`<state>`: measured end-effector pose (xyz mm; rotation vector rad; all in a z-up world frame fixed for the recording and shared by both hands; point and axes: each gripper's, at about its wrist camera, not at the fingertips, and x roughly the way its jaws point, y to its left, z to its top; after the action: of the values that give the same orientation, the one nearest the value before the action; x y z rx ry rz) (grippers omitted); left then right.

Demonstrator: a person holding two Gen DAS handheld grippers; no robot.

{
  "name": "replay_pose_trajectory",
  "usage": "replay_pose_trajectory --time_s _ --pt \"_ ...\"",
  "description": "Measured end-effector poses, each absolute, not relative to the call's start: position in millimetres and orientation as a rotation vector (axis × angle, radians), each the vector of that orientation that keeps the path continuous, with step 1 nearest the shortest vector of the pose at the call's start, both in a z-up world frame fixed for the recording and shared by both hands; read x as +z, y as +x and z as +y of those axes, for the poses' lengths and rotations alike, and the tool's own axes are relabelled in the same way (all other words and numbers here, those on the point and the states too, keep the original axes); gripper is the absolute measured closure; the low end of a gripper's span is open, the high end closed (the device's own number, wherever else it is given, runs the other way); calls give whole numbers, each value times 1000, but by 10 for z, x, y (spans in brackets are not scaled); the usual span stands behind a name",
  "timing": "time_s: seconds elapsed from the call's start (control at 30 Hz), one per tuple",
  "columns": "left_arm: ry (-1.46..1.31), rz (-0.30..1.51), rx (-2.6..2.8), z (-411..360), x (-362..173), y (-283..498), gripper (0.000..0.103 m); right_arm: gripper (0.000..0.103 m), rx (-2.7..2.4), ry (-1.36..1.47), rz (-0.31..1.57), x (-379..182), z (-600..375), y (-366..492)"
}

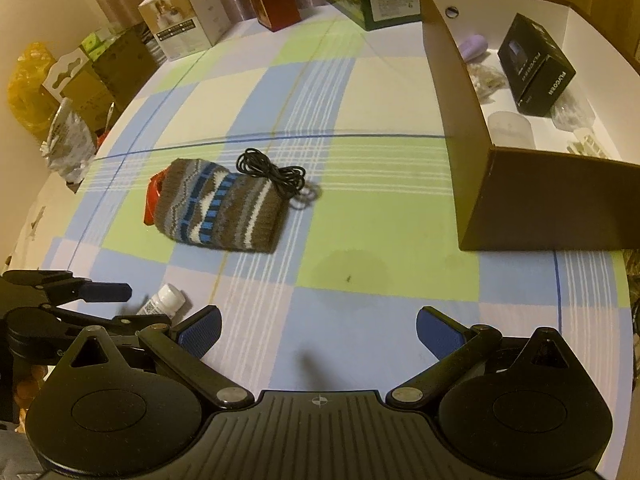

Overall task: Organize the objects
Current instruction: 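Lower left tool onto white pill bottle and close its fingers, then grasp black cable with right tool while left tool holds pill bottle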

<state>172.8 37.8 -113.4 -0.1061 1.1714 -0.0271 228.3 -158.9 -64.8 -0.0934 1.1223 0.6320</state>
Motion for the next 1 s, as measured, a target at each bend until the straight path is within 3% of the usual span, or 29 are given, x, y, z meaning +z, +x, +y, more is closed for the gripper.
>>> replay_pose_trajectory --time_s 0.13,0.4,0.47,1.0 --pt "-84 1187 -39 344 -1212 1747 53 2 624 -91 1130 -665 -1610 2283" --pt "-47 1193 -51 290 -1276 1790 68 2 626 -95 1134 -676 -1618 2292" --pt "-37 1193 -50 281 -1284 1796 77 2 628 -99 1134 -677 -1607 2296" --pt "-65 1141 56 572 -1112 1745 80 2 722 -153 1064 -649 -1247 2407"
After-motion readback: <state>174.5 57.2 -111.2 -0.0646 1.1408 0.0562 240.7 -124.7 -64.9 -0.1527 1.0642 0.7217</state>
